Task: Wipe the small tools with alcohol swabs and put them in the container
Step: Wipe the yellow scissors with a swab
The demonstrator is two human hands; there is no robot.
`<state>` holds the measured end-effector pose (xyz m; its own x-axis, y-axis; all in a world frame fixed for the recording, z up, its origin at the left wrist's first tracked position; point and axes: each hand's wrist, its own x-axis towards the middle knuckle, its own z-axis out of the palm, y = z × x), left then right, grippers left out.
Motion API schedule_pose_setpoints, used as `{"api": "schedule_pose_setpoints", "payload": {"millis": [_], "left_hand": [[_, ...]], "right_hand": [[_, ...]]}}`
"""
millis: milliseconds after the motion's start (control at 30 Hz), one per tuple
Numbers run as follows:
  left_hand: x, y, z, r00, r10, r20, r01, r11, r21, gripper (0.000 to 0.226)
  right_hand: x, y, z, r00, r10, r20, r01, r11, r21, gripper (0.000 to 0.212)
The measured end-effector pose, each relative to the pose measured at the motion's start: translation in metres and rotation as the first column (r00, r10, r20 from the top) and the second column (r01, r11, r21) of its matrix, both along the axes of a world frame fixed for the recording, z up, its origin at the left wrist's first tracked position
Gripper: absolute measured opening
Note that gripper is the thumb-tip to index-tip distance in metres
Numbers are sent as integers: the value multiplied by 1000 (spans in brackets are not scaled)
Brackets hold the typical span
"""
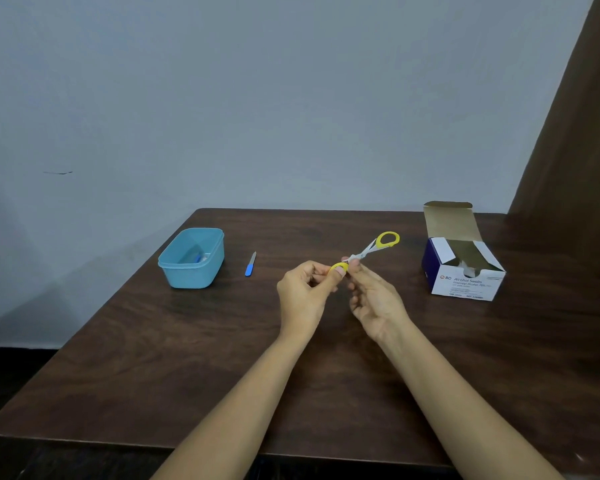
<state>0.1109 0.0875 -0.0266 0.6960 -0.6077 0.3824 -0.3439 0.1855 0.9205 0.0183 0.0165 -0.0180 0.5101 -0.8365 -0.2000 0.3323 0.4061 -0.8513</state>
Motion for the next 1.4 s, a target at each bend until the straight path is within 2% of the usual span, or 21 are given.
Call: {"api": "schedule_pose_setpoints", "payload": {"millis": [100,200,333,567,700,933,1067,1200,1300,1400], "left_hand": [[0,-1,0,1000,-4,-6,4,1000,1,22],[-1,-3,-1,1000,-22,-2,22,999,27,20],[-4,-3,-2,998,-54,11,53,998,28,18],[-1,-1,-2,996,-46,-81,45,999,-16,21],[0,0,-2,995,-61,-78,61,998,-2,20],[-1,1,0,996,-92,22,91,994,55,9],[0,3,1,994,-89,-68,91,995,32,10],[-1,2,1,983,-77,-165,80,997,10,7],[1,0,1,979,-66,-193,69,998,7,7],[1,0,0,980,-65,-187,69,998,15,10]], "right_hand": [[1,-1,-1,1000,4,-6,-4,1000,1,13],[0,-4,1,997,-60,49,58,998,40,13],[-3,-7,4,979,-170,113,158,981,109,26],[1,2,2,1000,-20,5,21,999,-28,21],[-1,-1,4,998,-56,-38,53,996,-76,15],[-4,-4,4,987,-153,-57,142,977,-158,10],[-1,2,2,987,-145,-74,124,965,-233,16],[1,5,3,991,-105,-88,81,968,-237,11],[2,9,0,990,-74,-121,44,971,-235,13],[0,8,1,990,-86,-108,56,965,-256,4]]}}
